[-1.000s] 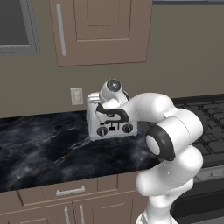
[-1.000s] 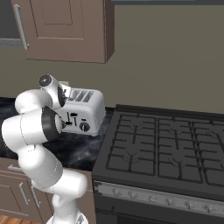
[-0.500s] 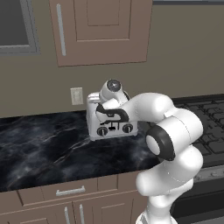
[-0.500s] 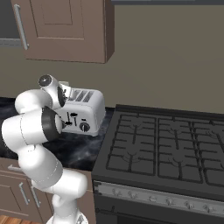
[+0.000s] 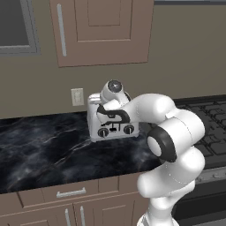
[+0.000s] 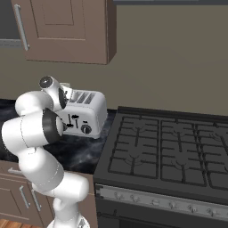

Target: Start the toaster. Once the lever pops up, take the bread to the plate on the dining counter.

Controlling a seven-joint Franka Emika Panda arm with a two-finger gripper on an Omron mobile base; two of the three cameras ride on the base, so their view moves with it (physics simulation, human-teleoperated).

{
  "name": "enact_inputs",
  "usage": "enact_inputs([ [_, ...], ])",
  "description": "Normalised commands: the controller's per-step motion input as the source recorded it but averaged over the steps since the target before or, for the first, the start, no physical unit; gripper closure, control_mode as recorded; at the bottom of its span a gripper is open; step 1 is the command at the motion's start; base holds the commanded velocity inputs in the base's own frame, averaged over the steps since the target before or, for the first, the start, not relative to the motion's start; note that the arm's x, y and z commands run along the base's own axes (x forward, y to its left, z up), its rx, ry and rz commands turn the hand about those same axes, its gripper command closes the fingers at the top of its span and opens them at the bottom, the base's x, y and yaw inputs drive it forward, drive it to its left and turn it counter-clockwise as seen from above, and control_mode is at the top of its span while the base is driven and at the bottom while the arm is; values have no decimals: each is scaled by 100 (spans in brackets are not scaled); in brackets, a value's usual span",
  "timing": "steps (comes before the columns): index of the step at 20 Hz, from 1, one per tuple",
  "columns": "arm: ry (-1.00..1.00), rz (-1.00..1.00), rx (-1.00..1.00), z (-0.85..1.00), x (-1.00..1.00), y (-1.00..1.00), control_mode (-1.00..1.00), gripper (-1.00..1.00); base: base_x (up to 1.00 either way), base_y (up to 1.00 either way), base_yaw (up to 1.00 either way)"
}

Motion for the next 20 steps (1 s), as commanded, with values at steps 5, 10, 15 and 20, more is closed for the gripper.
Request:
enact_inputs([
  [5,0,0,0,0,0,0,-100,-100,0,0,0],
  [10,0,0,0,0,0,0,-100,-100,0,0,0],
  [15,0,0,0,0,0,0,-100,-100,0,0,0],
  [20,0,0,0,0,0,0,-100,-100,0,0,0],
])
